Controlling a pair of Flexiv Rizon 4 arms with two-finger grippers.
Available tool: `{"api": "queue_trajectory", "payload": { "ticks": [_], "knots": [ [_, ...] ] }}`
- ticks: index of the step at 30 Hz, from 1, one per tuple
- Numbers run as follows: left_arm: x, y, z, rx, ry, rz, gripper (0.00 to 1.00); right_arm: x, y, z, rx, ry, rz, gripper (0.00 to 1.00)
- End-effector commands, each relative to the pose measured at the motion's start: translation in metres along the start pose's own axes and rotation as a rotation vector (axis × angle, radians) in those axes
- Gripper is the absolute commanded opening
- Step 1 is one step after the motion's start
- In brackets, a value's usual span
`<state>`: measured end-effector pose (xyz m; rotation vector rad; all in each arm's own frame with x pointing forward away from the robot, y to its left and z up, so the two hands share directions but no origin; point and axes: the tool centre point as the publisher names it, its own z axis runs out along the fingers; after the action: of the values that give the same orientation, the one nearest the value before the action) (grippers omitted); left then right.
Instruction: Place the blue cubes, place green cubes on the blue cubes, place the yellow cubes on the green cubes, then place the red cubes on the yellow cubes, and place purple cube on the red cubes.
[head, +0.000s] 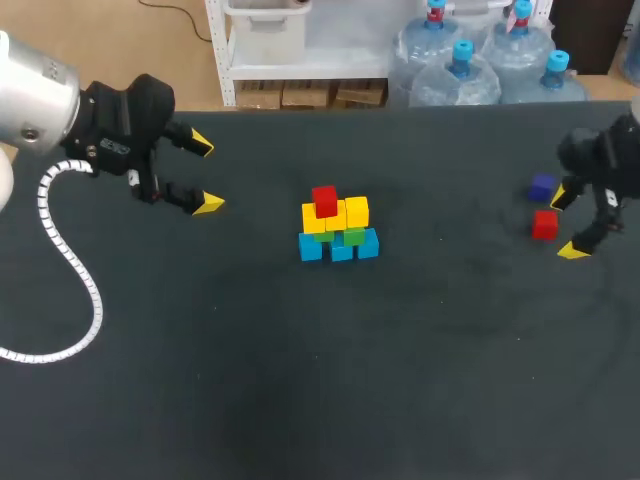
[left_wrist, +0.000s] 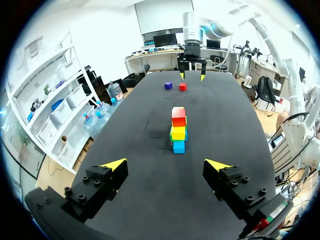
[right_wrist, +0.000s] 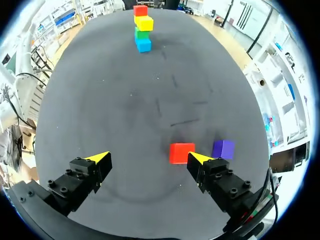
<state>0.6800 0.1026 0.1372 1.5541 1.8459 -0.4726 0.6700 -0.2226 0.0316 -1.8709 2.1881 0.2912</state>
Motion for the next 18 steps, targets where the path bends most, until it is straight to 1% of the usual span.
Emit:
{"api": "queue_trajectory", "payload": {
  "ticks": [1, 4, 6, 8, 9, 18],
  "knots": [
    [0.002, -0.001, 0.000, -0.002, -0.007, 0.003, 1.00, -0.003, -0.008, 0.002, -0.004, 0.053, -0.005, 1.00],
    [0.002, -0.001, 0.000, -0.002, -0.007, 0.003, 1.00, 0.000, -0.010, 0.001, -0.005, 0.078, -0.005, 1.00],
    [0.002, -0.001, 0.000, -0.002, -0.007, 0.003, 1.00, 0.001, -0.011, 0.001, -0.011, 0.109, -0.009, 1.00],
    [0.002, -0.001, 0.000, -0.002, -0.007, 0.003, 1.00, 0.002, -0.010, 0.002, -0.014, 0.109, -0.010, 1.00],
    [0.002, -0.001, 0.000, -0.002, -0.007, 0.003, 1.00, 0.002, -0.008, 0.004, -0.019, 0.127, -0.013, 1.00],
    [0.002, -0.001, 0.000, -0.002, -0.007, 0.003, 1.00, 0.008, 0.001, 0.018, -0.053, 0.127, 0.001, 1.00]
  ]
}}
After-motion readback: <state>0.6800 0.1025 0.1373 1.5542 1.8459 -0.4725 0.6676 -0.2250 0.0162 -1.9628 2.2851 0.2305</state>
